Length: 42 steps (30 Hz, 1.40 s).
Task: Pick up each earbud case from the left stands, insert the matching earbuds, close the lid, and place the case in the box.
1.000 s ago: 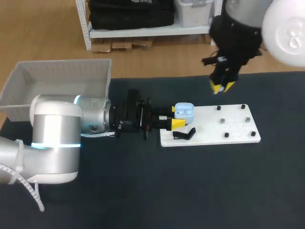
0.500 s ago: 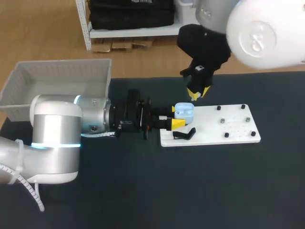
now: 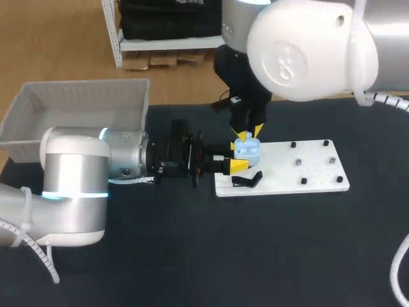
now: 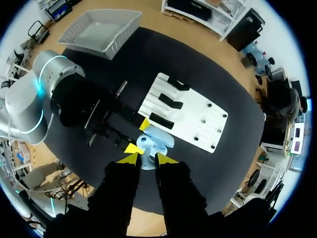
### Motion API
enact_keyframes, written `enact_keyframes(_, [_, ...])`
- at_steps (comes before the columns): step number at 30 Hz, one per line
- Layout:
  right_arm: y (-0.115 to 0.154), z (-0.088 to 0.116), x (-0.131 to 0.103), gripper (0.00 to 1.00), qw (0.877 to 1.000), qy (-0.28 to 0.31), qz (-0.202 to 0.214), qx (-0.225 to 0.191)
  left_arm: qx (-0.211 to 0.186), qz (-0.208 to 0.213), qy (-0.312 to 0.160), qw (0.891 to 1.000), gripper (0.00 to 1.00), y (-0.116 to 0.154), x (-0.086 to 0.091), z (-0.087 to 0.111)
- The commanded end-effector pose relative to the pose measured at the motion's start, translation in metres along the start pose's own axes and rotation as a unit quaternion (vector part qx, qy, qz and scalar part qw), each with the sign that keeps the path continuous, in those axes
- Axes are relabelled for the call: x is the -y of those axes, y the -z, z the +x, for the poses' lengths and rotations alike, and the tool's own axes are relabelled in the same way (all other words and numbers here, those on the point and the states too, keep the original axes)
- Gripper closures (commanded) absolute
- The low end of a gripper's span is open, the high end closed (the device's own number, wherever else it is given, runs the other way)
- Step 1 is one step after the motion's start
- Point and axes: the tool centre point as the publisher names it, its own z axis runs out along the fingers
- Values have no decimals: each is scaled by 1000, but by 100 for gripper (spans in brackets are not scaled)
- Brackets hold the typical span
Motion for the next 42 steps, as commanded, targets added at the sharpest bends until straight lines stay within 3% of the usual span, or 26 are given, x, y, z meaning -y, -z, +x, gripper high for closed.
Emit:
enact_keyframes(1, [1,0,2,100,1000,0,-2,0,1,-3,-1,1000,100,0,2,1])
enact_keyframes(29, [-5,-4,-5,100,998,-61,-16,23,1,-3,-1,1000,100,0,2,1])
enact_keyframes(42, [-12,1,-9,100,999,-38,-24,30,1,-3,-1,1000,100,0,2,1])
